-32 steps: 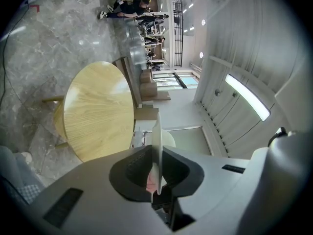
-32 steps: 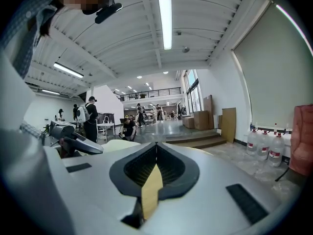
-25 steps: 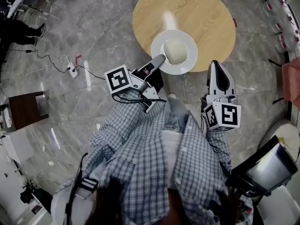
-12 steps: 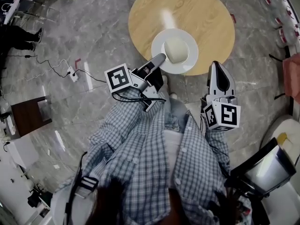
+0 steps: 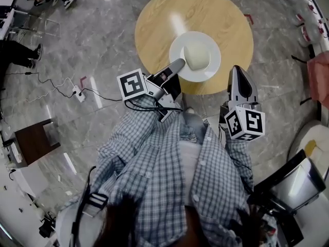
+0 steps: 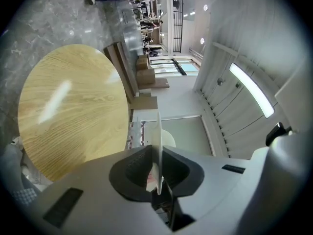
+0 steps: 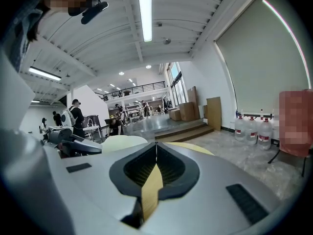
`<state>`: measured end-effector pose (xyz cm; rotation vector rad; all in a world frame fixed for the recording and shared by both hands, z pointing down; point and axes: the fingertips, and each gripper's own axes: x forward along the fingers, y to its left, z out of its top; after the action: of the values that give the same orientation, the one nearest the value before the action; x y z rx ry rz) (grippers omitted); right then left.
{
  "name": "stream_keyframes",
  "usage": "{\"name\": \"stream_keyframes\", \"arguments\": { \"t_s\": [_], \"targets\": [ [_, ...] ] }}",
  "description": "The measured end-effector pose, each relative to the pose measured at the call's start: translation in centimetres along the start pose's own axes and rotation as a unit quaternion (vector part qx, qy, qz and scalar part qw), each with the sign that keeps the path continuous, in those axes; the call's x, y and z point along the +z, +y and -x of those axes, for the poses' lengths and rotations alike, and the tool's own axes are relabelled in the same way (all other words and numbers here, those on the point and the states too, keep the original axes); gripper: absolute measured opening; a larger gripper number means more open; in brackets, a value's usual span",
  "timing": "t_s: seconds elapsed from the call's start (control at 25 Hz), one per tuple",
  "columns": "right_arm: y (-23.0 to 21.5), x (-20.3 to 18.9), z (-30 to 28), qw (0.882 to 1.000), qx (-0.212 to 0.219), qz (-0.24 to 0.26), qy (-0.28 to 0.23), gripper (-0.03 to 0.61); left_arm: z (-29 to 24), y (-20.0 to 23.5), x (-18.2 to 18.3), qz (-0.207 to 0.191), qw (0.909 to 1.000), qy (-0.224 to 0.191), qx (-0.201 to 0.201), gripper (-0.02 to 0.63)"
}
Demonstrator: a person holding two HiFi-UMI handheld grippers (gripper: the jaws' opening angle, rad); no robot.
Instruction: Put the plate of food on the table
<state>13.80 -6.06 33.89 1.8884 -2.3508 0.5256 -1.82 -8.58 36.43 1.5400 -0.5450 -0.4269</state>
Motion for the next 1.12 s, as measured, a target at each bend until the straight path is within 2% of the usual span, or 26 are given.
{"name": "stream_keyframes", "arguments": {
  "t_s": [0.2,0.52,0.68,0.92,1.12],
  "targets": [
    [-0.7,0.9,-3.6,1.000,-0.003,-0.013,0.006,0.008,-2.4,0.2,3.0,0.001,1.0000,0.007,-0.005,0.029],
    [0.3,-0.2,-5.2,0.998,0.011,-0.047,0.040,0.008,-2.8,0.6,4.0,0.006,0.9998,0.015,-0.009,0.029],
    [0.5,-0.6,-5.3,0.998,0.015,-0.046,0.051,0.008,-2.9,0.6,3.8,0.007,0.9997,0.021,-0.010,0.029],
    [0.6,-1.4,-5.9,0.994,0.019,-0.084,0.063,0.011,-3.2,1.1,3.8,0.003,0.9993,0.037,-0.011,0.029],
    [0.4,-2.0,-5.9,0.985,0.031,-0.152,0.076,0.043,-3.3,1.4,3.4,0.005,0.9988,0.048,-0.008,0.029]
  ]
}}
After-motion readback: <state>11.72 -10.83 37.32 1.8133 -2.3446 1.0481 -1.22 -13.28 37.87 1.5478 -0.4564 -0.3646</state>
